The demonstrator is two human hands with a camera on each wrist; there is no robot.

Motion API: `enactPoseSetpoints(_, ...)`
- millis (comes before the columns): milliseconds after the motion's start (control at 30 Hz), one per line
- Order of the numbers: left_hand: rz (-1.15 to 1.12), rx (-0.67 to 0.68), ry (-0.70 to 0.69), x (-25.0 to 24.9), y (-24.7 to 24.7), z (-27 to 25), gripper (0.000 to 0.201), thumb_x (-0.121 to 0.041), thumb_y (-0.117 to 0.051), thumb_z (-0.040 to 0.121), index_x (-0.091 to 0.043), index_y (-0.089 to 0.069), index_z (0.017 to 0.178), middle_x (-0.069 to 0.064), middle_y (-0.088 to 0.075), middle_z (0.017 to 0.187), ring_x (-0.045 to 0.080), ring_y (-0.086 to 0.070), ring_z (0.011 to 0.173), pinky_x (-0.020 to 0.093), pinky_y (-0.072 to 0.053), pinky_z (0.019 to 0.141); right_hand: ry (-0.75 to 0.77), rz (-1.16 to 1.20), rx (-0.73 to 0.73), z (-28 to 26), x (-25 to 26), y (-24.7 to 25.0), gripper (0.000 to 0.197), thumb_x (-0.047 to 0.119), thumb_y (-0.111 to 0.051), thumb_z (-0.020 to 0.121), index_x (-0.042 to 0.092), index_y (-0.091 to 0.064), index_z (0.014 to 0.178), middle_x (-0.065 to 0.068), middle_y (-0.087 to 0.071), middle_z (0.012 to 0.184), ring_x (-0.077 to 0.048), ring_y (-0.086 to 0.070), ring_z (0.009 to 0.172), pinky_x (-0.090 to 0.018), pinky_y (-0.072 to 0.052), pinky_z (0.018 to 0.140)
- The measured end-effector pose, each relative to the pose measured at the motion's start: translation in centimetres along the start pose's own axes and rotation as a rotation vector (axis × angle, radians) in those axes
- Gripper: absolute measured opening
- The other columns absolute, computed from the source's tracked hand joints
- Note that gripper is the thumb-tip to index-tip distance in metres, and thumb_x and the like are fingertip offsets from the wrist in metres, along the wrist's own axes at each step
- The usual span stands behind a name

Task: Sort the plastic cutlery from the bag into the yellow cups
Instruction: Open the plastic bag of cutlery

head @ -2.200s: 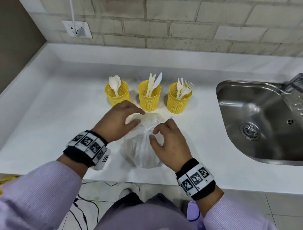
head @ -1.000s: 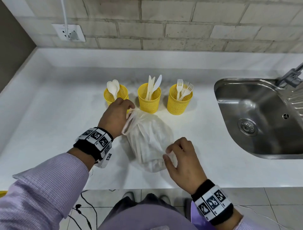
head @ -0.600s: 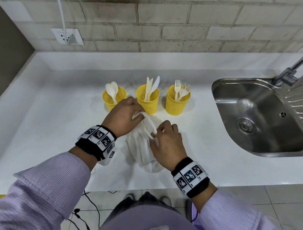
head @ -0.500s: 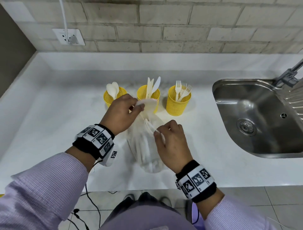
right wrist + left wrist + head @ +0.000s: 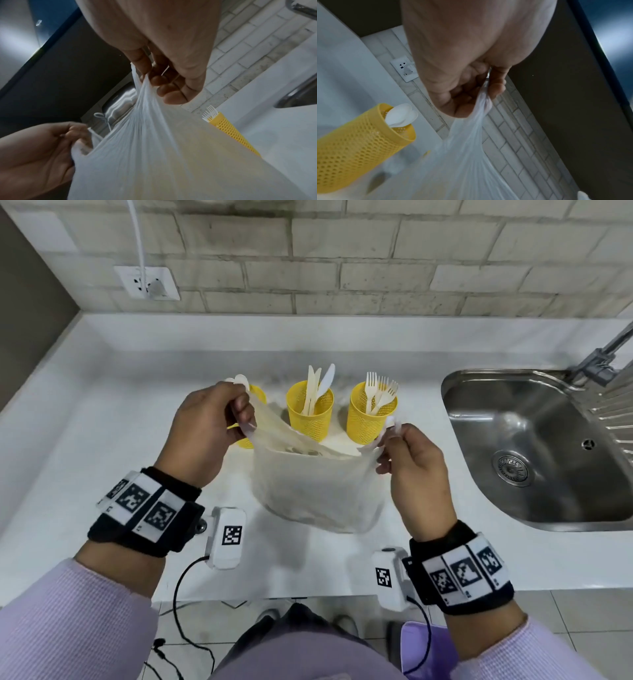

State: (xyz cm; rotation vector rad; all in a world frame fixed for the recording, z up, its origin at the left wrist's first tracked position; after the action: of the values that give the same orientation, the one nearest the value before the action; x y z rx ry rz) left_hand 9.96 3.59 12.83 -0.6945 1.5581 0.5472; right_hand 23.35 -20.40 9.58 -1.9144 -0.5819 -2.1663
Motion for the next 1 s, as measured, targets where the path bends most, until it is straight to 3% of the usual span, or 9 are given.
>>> enactPoseSetpoints(200,-0.049,-0.033,0.132,1.2,0.9,-3.4,0.024,-0.024,-0.052,0.095,-0.015,-0.048,0.073,0.001,-0.026,0.059,0.021,-0.040,0.054,0.033,-0.036,0.063,-0.109,0.332,-0.041,1.2,0.2,1.7,0.025,-0.007,-0.044,0.097,0.002,-0.056,0.078,-0.001,-0.060,0.069,-0.024,-0.059,0.073,-0.032,-0.057,0.066)
enactPoseSetpoints(367,0.394,-0.005,0.200,2.7,1.8,-4.6,0.032,-0.039,-0.080,0.085,-0.020,-0.056,0.097,-0.002,-0.052,0.062,0.014,-0.053,0.049,0.030,-0.044,0.058,-0.223,0.383,-0.082,1.3,-0.4,2.8,0.016,0.006,-0.050,0.092,0.009,-0.059,0.080,-0.001,-0.063,0.069,-0.025,-0.062,0.069,-0.035,-0.054,0.064)
enactPoseSetpoints(400,0.515,0.004,0.230,3.0,1.8,-4.7,0.038,-0.044,-0.082,0.083,-0.025,-0.056,0.103,-0.002,-0.057,0.068,0.013,-0.055,0.050,0.029,-0.043,0.058,-0.204,0.282,-0.096,1.4,-0.4,2.9,0.005,0.012,-0.054,0.090,0.010,-0.058,0.089,0.002,-0.065,0.076,-0.022,-0.064,0.072,-0.034,-0.055,0.066)
enactPoseSetpoints(467,0.744,0.025,0.277,3.3,1.9,-4.9,0.044,-0.054,-0.080,0.079,-0.029,-0.058,0.107,-0.001,-0.065,0.080,0.011,-0.056,0.055,0.029,-0.040,0.056,-0.111,0.001,-0.155,1.4,0.4,3.1,0.029,0.032,-0.059,0.081,0.019,-0.054,0.106,-0.001,-0.062,0.105,-0.023,-0.064,0.092,-0.030,-0.053,0.081)
enactPoseSetpoints(567,0.910,0.102,0.226,3.5,1.4,-4.6,0.047,-0.056,-0.074,0.085,-0.010,-0.068,0.088,0.011,-0.066,0.074,0.011,-0.052,0.057,0.029,-0.036,0.056,0.315,-0.328,-0.234,0.1,5.4,2.6,0.050,0.029,-0.060,0.078,0.009,-0.050,0.123,-0.012,-0.045,0.125,-0.029,-0.049,0.115,-0.024,-0.041,0.099)
enactPoseSetpoints(667,0.849,0.144,0.119,3.3,0.7,-4.3,0.048,-0.049,-0.071,0.090,-0.001,-0.068,0.085,0.022,-0.063,0.078,0.017,-0.053,0.062,0.038,-0.046,0.063,0.537,-0.739,-0.120,-1.4,8.4,-0.4,0.057,0.038,-0.063,0.078,0.012,-0.056,0.129,-0.015,-0.047,0.133,-0.032,-0.044,0.129,-0.049,-0.036,0.108)
enactPoseSetpoints(800,0.592,0.096,0.148,4.0,0.4,-4.0,0.018,-0.026,-0.066,0.098,-0.010,-0.073,0.092,0.009,-0.071,0.080,0.027,-0.073,0.080,0.036,-0.056,0.066,0.507,-1.258,0.207,-1.1,4.9,-4.8,0.061,0.047,-0.061,0.081,0.015,-0.054,0.133,-0.010,-0.051,0.138,-0.035,-0.040,0.141,-0.074,-0.011,0.115)
enactPoseSetpoints(867,0.352,0.090,0.184,4.3,0.1,-4.0,0.015,-0.015,-0.059,0.102,-0.005,-0.070,0.099,0.010,-0.074,0.093,0.026,-0.075,0.093,0.024,-0.056,0.064,0.406,-1.350,0.258,-0.1,2.5,-5.3,0.055,0.044,-0.060,0.085,0.012,-0.055,0.129,-0.010,-0.057,0.126,-0.036,-0.054,0.122,-0.074,-0.017,0.112)
enactPoseSetpoints(1000,0.012,0.083,0.143,4.1,-0.3,-4.3,0.015,-0.008,-0.051,0.105,-0.003,-0.065,0.104,0.013,-0.074,0.097,0.021,-0.075,0.090,0.024,-0.059,0.072,0.106,-1.163,0.385,1.7,-2.2,-4.3,0.023,0.034,-0.048,0.101,0.012,-0.056,0.100,-0.015,-0.058,0.111,-0.039,-0.062,0.094,-0.043,-0.043,0.079)
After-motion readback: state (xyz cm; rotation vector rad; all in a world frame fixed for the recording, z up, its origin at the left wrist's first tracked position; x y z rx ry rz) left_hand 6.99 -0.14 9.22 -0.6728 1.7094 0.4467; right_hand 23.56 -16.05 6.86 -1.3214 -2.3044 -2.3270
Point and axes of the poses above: each hand's wrist, its own z-axis towards the middle knuckle, its own y-axis out of the back of the hand, x = y × z, the point moved 6 cm from there along z, towards the middle knuckle
